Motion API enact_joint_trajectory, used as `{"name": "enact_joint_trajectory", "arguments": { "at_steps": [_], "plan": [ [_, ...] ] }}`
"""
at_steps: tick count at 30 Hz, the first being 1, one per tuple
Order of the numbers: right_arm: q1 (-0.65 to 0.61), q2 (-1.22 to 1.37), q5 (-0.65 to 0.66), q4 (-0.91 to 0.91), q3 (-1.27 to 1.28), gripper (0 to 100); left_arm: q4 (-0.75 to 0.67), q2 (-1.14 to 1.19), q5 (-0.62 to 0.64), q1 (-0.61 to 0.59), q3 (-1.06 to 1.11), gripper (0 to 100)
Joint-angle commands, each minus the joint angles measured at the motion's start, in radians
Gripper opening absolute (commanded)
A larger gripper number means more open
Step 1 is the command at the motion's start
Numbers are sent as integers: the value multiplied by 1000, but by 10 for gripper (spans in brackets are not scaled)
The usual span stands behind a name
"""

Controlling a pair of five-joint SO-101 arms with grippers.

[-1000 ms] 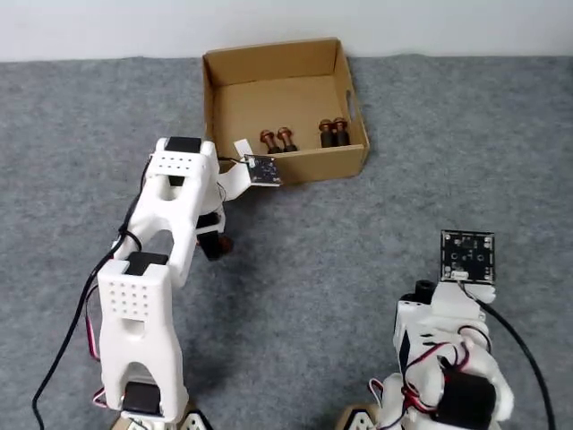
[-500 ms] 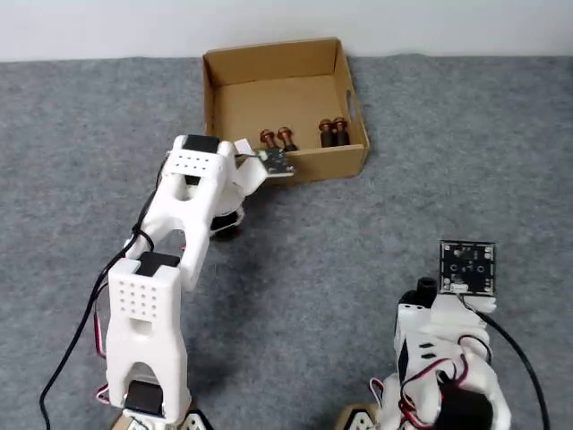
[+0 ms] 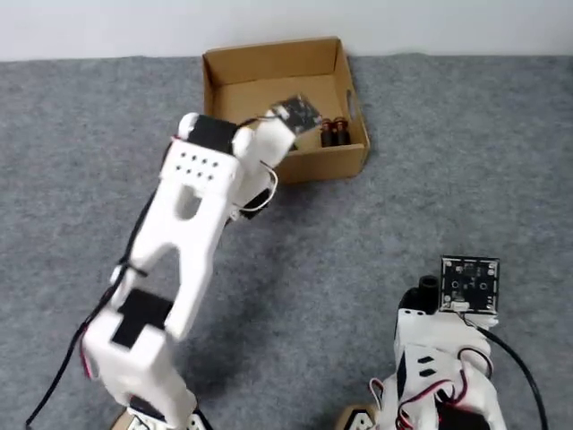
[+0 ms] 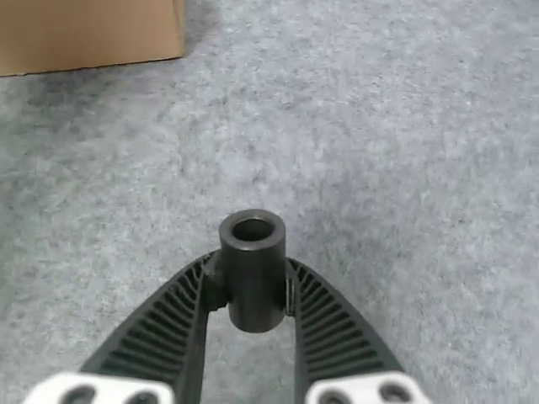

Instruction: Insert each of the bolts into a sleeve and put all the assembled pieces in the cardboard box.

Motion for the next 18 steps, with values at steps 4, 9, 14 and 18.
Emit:
{"name": "enact_joint_trajectory", "arguments": {
  "at_steps": [4,9,14,18],
  "plan": [
    [-71,-2,5,5,-60,8,2,-318,91,63,156,7],
    [-159,7,3,-19,-55,9,-127,-488,141,94,334,6],
    [-297,2,0,-186,6,9,-278,-649,301,64,506,6],
    [-441,7,-132,-328,74,9,-342,-784,477,60,636,6]
  ]
}}
